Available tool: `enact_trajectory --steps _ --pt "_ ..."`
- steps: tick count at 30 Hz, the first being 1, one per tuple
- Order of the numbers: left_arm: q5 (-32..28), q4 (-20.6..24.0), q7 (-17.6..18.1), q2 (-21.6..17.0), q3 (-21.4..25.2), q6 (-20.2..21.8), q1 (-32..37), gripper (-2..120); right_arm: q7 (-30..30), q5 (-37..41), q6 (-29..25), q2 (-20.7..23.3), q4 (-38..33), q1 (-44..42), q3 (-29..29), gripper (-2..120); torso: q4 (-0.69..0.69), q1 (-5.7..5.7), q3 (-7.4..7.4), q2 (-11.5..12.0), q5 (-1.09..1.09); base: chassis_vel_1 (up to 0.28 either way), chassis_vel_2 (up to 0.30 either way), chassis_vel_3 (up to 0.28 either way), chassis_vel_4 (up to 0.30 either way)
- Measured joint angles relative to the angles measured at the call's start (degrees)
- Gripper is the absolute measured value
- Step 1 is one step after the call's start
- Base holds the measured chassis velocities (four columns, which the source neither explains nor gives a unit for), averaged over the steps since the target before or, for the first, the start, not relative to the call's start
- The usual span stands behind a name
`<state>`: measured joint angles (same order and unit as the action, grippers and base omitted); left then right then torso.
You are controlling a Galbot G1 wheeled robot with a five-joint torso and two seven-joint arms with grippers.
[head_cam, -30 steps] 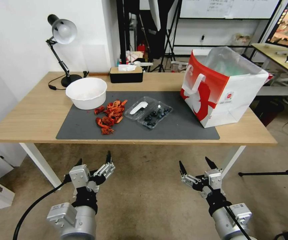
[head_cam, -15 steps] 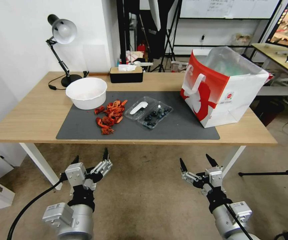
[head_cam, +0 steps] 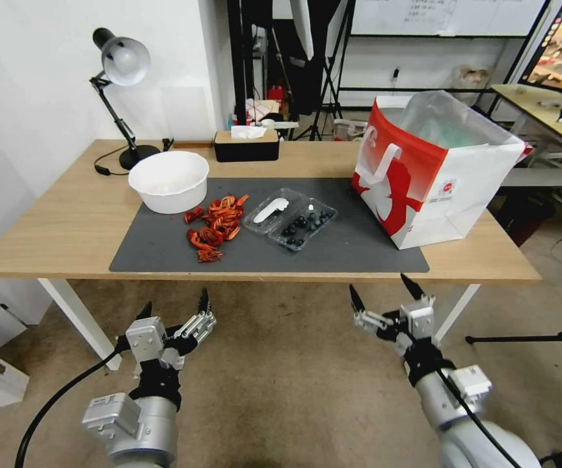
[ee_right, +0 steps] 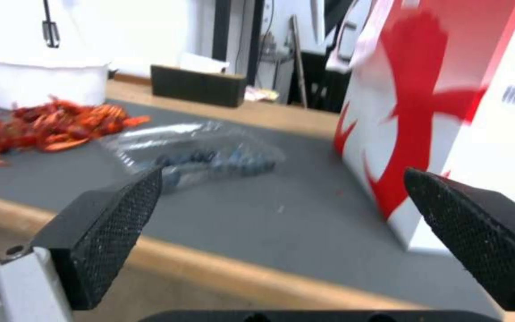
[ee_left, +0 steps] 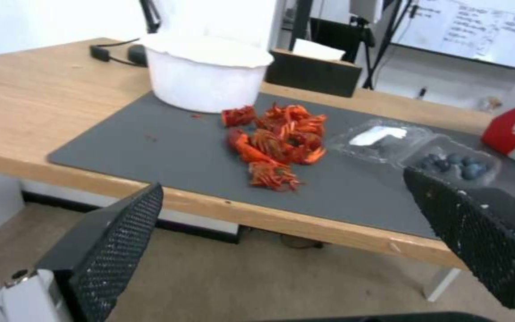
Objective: Close the takeout container lid, then place the container into the takeout bag.
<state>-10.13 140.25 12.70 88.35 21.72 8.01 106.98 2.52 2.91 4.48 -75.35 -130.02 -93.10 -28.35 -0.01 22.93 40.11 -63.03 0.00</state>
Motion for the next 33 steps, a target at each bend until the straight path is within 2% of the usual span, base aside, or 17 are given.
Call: enact_trajectory --steps 7,15,20,33 --pt "-0.37 -1.11 -0.11 -0.33 0.47 -1.12 -0.1 100 -0.32 -7.05 -1.8 0.79 5.6 6.58 3.15 100 0.01 0.0 0.0 0.01 0.01 0.0 0.0 0.0 0.0" --pt "-0.16 -1.76 -0.79 0.22 0.71 -1.43 -0.41 100 -0.57 -9.08 -2.7 1.32 12.2 11.65 8.86 100 0.01 0.0 0.0 0.01 0.0 0.0 0.0 0.0 0.0" --pt "0.08 -2.29 -0.91 0.23 0.94 -1.71 -0.22 100 -1.65 -9.15 0.46 0.51 16.74 17.07 13.04 100 0.01 0.0 0.0 0.0 0.0 0.0 0.0 0.0 0.0" --pt "-0.04 -3.58 -1.22 -0.03 1.57 -2.12 -0.58 100 -3.78 -5.6 8.95 -0.32 20.79 23.96 17.12 100 0.01 0.0 0.0 0.0 0.0 0.0 0.0 0.0 0.0"
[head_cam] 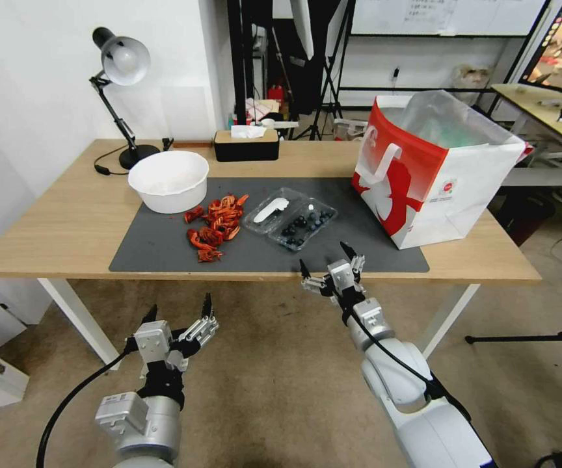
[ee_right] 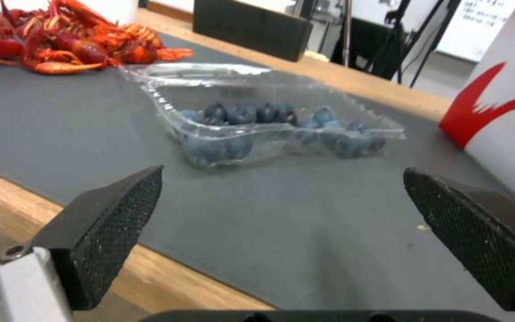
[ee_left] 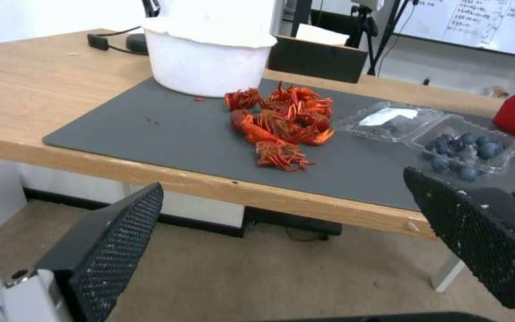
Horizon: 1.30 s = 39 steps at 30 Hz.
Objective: Close the takeout container lid, then place the container into the takeout bag.
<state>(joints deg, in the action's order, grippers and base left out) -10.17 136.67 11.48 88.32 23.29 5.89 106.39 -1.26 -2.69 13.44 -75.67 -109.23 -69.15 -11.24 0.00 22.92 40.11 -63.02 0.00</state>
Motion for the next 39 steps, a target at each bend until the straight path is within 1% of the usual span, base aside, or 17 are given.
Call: enact_trajectory --steps 8,11,19,29,39 --pt "-0.12 -0.57 -0.09 -0.3 0.15 0.15 -0.5 100 -0.81 2.55 1.89 -0.73 1.54 2.18 1.16 100 0.0 -0.01 0.0 0.0 0.01 0.0 0.0 0.0 0.0" --pt "-0.14 -0.71 -0.09 -0.36 0.35 0.09 -0.5 100 -1.38 5.12 4.06 -1.13 2.39 3.94 2.03 100 0.0 -0.01 0.0 0.0 0.01 0.0 0.0 0.0 0.0" --pt "-0.31 -0.84 -0.08 -0.47 0.87 -0.29 -0.41 100 -1.92 5.87 6.12 -1.82 4.99 7.37 3.27 100 0.0 -0.01 0.0 0.0 0.0 0.0 0.0 0.0 0.0" --pt "-0.61 -1.43 -0.01 -0.3 1.05 -0.7 -0.72 100 -2.32 5.82 6.72 -2.31 8.24 10.03 4.66 100 0.0 -0.01 0.0 0.0 0.0 0.0 0.0 0.0 0.0" --pt "-0.82 -2.28 0.02 -0.17 1.09 -1.22 -0.88 100 -2.56 6.33 6.69 -2.44 9.78 11.46 4.45 100 0.0 -0.01 0.0 0.0 0.01 0.0 0.0 0.0 0.0"
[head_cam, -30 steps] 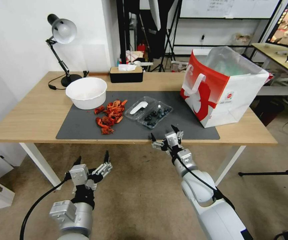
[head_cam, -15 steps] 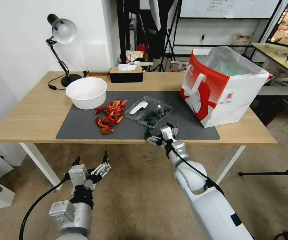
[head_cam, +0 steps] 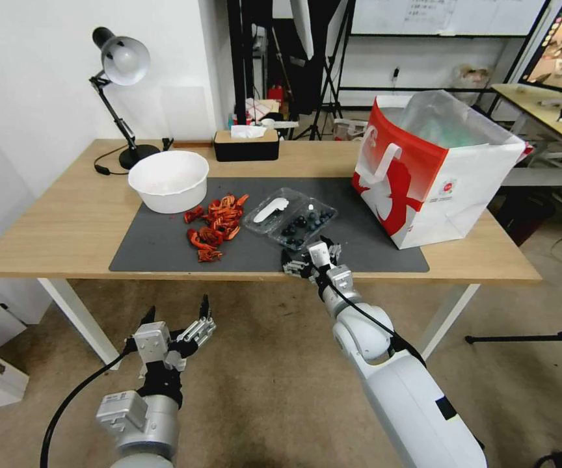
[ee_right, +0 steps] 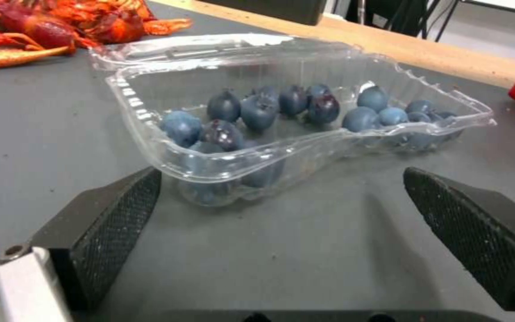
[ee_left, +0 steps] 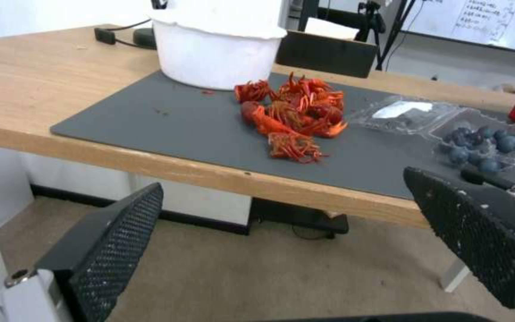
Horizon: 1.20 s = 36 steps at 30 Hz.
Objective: Close the takeout container lid, then place the container into the takeout bag.
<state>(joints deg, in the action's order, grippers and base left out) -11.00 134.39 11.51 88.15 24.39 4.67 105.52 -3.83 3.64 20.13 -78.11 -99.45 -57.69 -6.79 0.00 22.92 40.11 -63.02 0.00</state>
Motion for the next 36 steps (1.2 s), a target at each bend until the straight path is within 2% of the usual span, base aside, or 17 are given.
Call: enact_trajectory --steps 36 --pt "1.08 -1.5 -0.18 0.06 -1.49 -1.48 0.01 100 -0.11 2.43 -0.33 2.61 -2.25 -2.03 -7.04 100 0.0 0.0 0.0 0.0 0.0 0.0 0.0 0.0 0.0"
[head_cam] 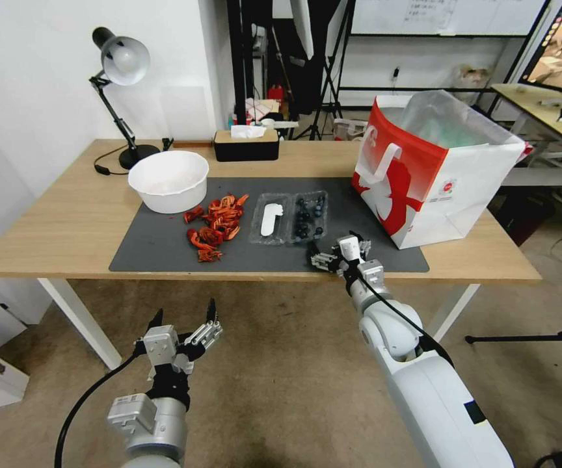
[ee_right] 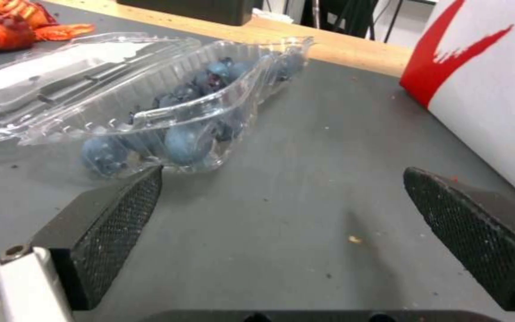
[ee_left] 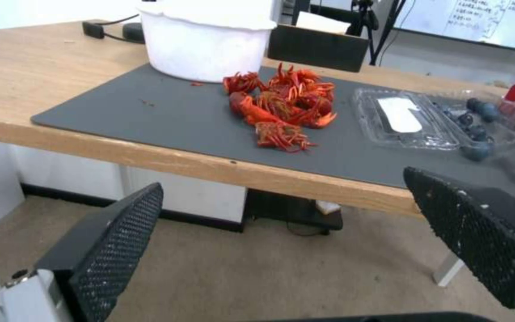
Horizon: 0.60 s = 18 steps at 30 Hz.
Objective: Close the takeout container lid, then place the container into the takeout bag.
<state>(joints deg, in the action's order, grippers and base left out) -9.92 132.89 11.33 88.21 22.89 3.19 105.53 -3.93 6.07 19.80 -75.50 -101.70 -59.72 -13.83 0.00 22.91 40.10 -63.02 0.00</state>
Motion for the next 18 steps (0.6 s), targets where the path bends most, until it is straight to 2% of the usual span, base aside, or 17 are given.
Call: enact_trajectory --steps 18 --pt "0.47 -0.12 -0.04 0.44 -0.34 -0.46 0.2 100 0.44 0.78 0.0 1.21 -1.77 -1.92 -1.49 100 0.0 0.0 0.0 -0.01 0.0 0.0 0.0 0.0 0.0"
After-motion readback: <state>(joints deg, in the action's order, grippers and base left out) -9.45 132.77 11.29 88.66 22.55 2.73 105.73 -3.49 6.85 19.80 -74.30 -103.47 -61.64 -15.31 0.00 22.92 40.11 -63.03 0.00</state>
